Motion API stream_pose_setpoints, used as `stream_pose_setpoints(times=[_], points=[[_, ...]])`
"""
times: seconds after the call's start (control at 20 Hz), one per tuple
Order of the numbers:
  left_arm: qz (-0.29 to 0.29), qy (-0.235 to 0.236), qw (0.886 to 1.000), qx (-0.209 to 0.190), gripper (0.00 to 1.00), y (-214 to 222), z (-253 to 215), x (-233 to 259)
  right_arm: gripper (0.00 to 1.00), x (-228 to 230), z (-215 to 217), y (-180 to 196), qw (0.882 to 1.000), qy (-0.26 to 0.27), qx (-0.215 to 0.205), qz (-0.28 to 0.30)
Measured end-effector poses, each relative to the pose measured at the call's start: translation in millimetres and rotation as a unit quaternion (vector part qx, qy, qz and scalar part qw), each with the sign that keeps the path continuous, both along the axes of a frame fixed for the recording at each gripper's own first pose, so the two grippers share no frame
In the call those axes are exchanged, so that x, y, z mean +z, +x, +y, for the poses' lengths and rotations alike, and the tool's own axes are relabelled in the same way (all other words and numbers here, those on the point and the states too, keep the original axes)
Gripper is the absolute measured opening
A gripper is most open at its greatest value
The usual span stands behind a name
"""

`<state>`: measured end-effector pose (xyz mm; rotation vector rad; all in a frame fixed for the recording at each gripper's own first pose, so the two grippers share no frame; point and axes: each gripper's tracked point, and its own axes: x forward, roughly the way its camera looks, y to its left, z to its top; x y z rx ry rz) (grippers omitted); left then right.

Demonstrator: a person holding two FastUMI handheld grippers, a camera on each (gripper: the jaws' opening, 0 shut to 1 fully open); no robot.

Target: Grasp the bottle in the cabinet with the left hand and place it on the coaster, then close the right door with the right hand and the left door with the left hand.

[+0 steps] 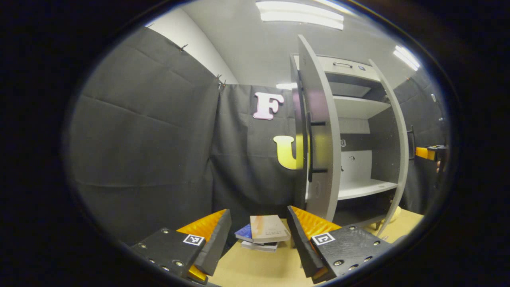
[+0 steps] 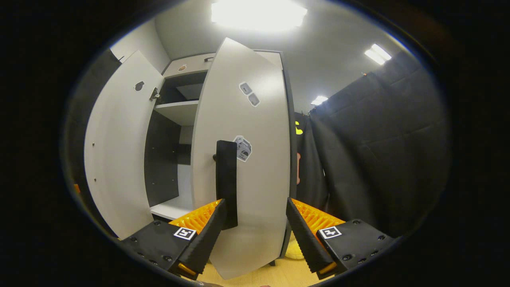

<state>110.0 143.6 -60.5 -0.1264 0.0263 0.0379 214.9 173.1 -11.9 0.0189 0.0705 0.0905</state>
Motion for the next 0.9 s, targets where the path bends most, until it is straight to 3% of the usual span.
stream_pose_setpoints(times=[0.45, 0.9], points=[[0.016, -0.003, 1.0, 0.014, 0.82, -1, 11, -7, 0.96, -4, 5, 5, 1.0, 0.009, 0.003, 0.006], [0.007, -0.009, 1.0, -0.01, 0.82, 56, -3, 25, 0.97, 2, 4, 3, 0.999, -0.038, -0.01, 0.007]])
